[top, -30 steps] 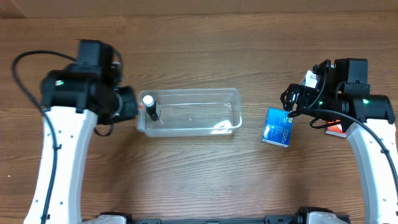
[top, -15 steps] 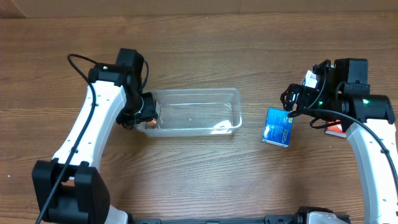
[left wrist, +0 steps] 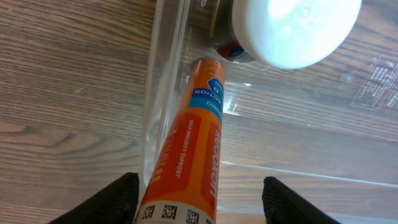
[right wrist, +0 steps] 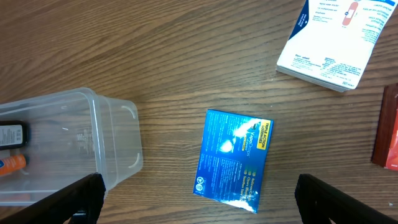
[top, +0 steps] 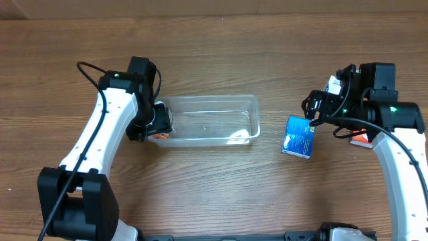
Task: Pack container
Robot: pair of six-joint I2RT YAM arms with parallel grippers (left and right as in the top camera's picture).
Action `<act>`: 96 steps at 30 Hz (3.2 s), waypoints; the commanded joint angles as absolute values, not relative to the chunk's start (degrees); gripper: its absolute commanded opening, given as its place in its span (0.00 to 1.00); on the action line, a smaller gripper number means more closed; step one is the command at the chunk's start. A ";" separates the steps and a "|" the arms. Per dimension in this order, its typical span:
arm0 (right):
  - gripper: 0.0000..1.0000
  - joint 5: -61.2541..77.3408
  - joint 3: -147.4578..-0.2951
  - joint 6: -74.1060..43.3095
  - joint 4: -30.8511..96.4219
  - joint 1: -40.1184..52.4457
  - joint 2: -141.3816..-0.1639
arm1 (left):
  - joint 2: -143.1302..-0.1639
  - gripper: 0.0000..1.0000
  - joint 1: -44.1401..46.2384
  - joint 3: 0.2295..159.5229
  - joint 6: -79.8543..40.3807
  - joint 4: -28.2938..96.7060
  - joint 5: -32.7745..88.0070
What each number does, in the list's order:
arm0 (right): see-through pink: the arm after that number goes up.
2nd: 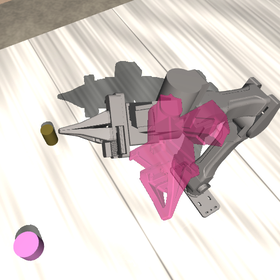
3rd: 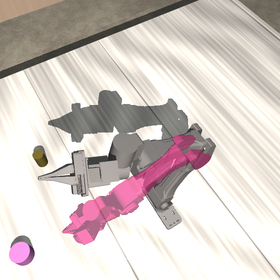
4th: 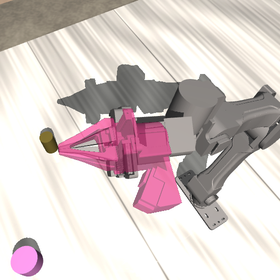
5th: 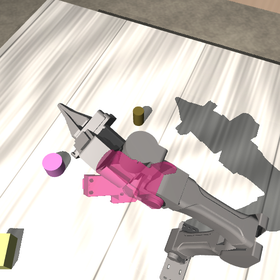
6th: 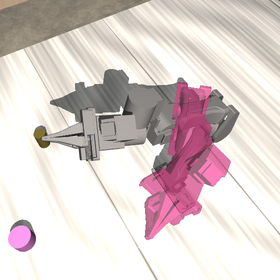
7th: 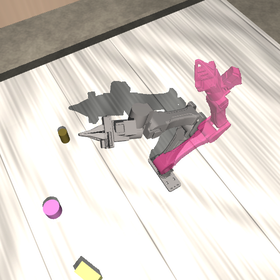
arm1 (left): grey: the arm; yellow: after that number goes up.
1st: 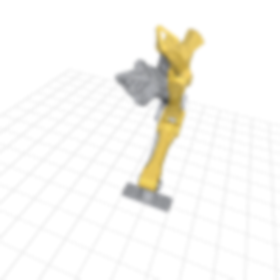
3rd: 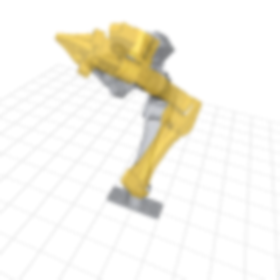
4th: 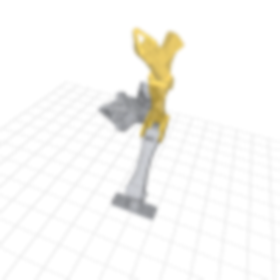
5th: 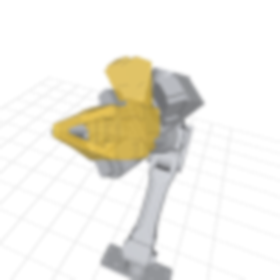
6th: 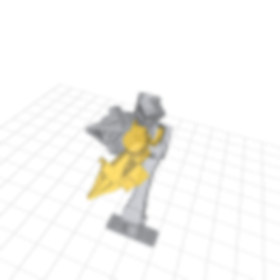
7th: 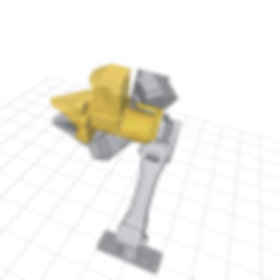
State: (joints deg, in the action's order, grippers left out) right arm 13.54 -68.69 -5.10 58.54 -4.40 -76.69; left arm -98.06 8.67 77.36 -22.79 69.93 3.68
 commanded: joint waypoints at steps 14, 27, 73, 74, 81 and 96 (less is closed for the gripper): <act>1.00 13.80 -69.36 -4.93 58.41 -4.19 -76.64 | -98.50 0.69 9.04 80.53 -22.70 68.73 3.22; 1.00 13.50 -69.38 -5.45 58.46 -4.19 -76.64 | -91.13 1.00 8.73 96.18 -20.60 77.25 -4.25; 1.00 -1.19 -63.68 -18.02 53.98 5.23 -103.66 | -87.96 1.00 -11.62 99.57 -19.05 79.29 -1.85; 1.00 -1.19 -63.68 -18.02 53.56 5.23 -103.66 | -87.96 1.00 -11.62 99.57 -19.03 79.29 -1.85; 0.81 -1.19 -63.68 -18.04 53.21 5.23 -103.66 | -87.96 1.00 -11.62 99.57 -18.57 79.46 -1.85; 0.61 -1.21 -77.19 -18.02 64.51 6.68 -96.79 | -87.96 1.00 -11.62 99.57 -18.17 79.55 -1.85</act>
State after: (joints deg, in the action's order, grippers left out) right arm -1.28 -70.28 -17.96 62.54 5.43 -102.30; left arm -88.92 -11.51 98.78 -19.29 79.59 -2.17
